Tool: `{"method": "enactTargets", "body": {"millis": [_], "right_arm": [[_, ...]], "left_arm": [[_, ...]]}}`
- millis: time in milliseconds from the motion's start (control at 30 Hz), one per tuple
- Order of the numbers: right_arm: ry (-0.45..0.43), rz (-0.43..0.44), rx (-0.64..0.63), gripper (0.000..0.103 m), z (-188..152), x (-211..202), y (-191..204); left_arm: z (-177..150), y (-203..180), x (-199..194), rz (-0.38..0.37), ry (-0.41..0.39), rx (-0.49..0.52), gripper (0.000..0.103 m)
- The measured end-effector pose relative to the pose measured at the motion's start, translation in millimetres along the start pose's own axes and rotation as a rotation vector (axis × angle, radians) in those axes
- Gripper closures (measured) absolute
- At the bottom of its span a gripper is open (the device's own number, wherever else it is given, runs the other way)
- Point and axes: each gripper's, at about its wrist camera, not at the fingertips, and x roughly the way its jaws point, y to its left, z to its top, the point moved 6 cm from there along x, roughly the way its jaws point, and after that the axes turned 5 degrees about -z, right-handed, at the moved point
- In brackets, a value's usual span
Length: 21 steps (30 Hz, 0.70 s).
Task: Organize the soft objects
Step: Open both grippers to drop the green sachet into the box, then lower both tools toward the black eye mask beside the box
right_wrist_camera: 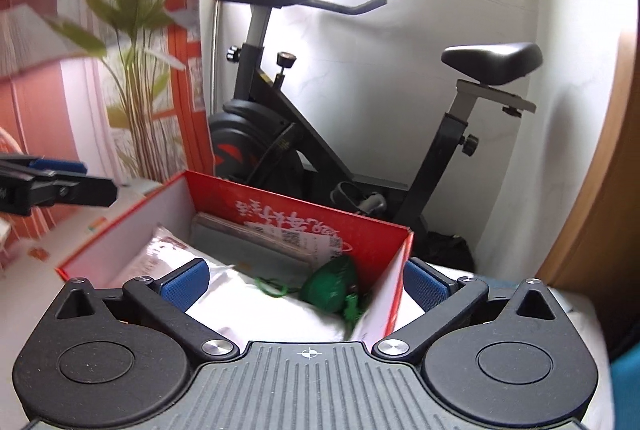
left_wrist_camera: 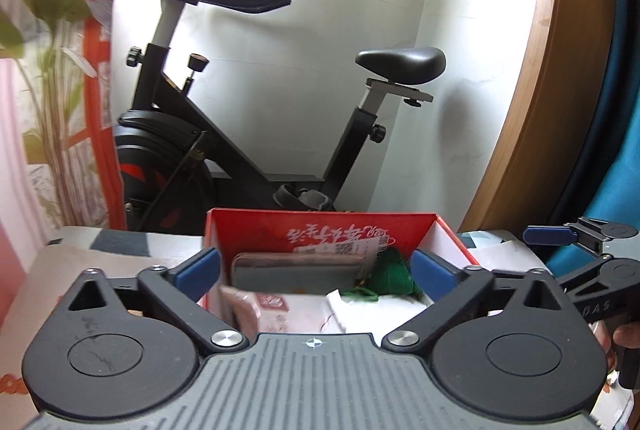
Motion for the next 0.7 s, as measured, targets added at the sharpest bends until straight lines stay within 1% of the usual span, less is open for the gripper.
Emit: {"method": "enactTargets", "body": {"millis": [167, 333, 433, 567, 700], "right_arm": [[-0.031, 0.011, 0.060, 0.000, -11, -22, 6], [-0.055, 0.013, 0.091, 0.000, -31, -40, 16], [-0.051, 0.010, 0.110, 0.000, -44, -46, 20], [-0.038, 0.038, 0.138, 0.000, -62, -54, 27], [-0.023, 0.046, 0.137, 0.000, -81, -59, 33]], "left_arm": [[-12, 1, -27, 0.054, 0.008, 0.018, 0.000], [-27, 0, -49, 0.085, -0.004, 0.042, 0.000], [-38, 0, -59, 0.102, -0.003, 0.039, 0.000], [-56, 0, -70, 0.108, 0.012, 0.012, 0.000], [-74, 3, -79, 0.123, 0.013, -0.010, 0.000]]}}
